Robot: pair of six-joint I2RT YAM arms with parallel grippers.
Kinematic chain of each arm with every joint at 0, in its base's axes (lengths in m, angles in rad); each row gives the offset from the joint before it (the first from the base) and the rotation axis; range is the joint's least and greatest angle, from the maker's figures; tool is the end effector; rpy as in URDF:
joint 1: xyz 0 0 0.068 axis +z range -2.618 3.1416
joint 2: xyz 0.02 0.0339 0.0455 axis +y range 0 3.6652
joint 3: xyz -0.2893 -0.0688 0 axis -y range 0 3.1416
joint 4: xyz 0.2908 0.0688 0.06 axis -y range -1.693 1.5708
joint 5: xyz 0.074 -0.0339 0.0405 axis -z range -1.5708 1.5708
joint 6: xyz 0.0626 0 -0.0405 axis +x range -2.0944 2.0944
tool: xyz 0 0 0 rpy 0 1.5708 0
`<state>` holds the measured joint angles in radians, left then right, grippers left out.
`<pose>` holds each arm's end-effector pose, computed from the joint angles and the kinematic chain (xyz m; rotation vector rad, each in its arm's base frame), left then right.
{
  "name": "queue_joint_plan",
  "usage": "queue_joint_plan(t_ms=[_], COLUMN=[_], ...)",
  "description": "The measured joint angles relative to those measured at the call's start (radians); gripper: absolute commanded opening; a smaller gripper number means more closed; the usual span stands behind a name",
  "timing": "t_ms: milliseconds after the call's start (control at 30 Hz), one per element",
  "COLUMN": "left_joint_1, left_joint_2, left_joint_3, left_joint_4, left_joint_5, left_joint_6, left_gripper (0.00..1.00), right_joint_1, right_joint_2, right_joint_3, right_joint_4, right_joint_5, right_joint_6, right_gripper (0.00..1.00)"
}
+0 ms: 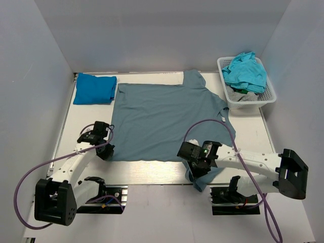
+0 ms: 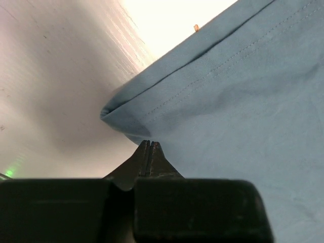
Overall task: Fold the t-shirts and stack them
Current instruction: Grap the side of the flattened tshirt closest away from the robot with both arms
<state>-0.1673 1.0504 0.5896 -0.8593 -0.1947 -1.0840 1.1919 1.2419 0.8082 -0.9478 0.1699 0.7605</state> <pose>0.1962 -0.0208 0.1578 -1.2813 2.5184 0.0152 0.0990 0.2202 0.1863 -0.5966 2.8320 0.0895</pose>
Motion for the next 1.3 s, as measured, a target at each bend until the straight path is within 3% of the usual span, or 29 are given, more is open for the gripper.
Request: queue_joint_plan(t_ms=[33,67,100,167,267,367,467,600,800,1033,1067,1133,1300], left_joint_1=[0.0,0.001,0.002,0.003,0.006,0.007,0.007,0.007,0.007,0.008,0.008,0.008,0.008], left_joint_2=[0.0,0.003,0.009,0.04,0.087,0.11,0.128,0.185,0.216,0.188,0.187,0.187,0.197], left_joint_3=[0.001,0.002,0.005,0.016,0.023,0.023,0.023,0.023,0.018,0.0,0.002,0.005,0.019], left_joint_4=[-0.003,-0.01,-0.023,-0.057,-0.079,-0.072,-0.045,-0.002,0.04,0.042,0.04,0.036,0.023], left_joint_5=[-0.002,-0.005,-0.011,-0.029,-0.055,-0.068,-0.078,-0.079,-0.065,-0.059,-0.059,-0.058,-0.057], left_joint_6=[0.001,-0.002,-0.008,-0.029,-0.05,-0.065,-0.071,-0.08,-0.092,-0.101,-0.103,-0.105,-0.093], left_gripper=[0.01,0.21,0.59,0.87,0.96,0.96,0.91,0.69,0.53,0.19,0.08,0.01,0.0], right_joint_1=[-0.013,-0.024,-0.034,-0.054,-0.076,-0.09,-0.102,-0.12,-0.143,-0.166,-0.17,-0.175,-0.194], right_joint_2=[-0.006,-0.011,-0.016,-0.023,-0.024,-0.024,-0.024,-0.024,-0.046,-0.058,-0.058,-0.058,-0.042], right_joint_3=[0.002,0.003,0.004,0.004,0.004,0.001,0.0,0.0,-0.004,-0.005,-0.005,-0.005,0.021], right_joint_4=[0.0,-0.001,-0.001,-0.002,-0.001,0.001,0.002,0.002,0.001,0.002,0.004,0.007,0.006], right_joint_5=[0.003,0.004,0.004,0.004,-0.003,-0.019,-0.026,-0.035,-0.042,-0.043,-0.043,-0.042,-0.025], right_joint_6=[0.0,-0.001,-0.001,-0.004,-0.009,-0.013,-0.021,-0.033,-0.04,-0.062,-0.065,-0.071,-0.092], right_gripper=[0.0,0.0,0.0,0.0,0.0,0.0,0.0,0.0,0.0,0.0,0.0,0.0,0.0])
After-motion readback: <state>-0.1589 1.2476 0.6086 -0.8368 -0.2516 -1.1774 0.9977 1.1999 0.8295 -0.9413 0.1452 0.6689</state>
